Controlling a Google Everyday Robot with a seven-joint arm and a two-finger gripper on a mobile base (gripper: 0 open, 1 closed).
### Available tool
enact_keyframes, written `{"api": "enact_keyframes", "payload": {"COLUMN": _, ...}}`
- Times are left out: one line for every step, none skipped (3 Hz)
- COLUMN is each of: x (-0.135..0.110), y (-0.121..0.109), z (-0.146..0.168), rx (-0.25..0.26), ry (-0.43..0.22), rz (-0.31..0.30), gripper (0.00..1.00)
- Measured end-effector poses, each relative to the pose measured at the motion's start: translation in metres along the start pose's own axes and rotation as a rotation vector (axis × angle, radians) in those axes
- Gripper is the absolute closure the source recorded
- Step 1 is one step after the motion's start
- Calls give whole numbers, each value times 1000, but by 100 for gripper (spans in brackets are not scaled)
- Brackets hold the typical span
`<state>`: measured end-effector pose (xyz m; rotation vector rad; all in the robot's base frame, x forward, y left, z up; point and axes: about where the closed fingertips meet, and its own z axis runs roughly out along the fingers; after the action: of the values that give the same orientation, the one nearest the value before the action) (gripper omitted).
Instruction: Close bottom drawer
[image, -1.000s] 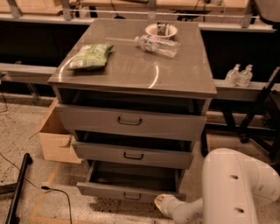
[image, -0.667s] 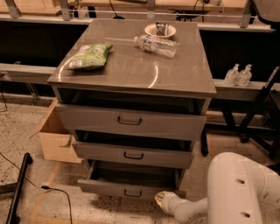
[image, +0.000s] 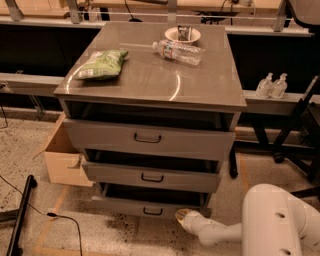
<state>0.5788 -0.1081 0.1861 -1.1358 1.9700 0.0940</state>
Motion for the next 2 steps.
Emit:
{"api": "enact_keyframes", "payload": {"x": -3, "y": -13, "z": 11, "rx": 16, "ry": -20, "rz": -2, "gripper": 100}}
{"api": "enact_keyframes", "payload": {"x": -5, "y": -25, "z": 18, "rx": 29, "ry": -33, "rz": -5, "gripper": 100}}
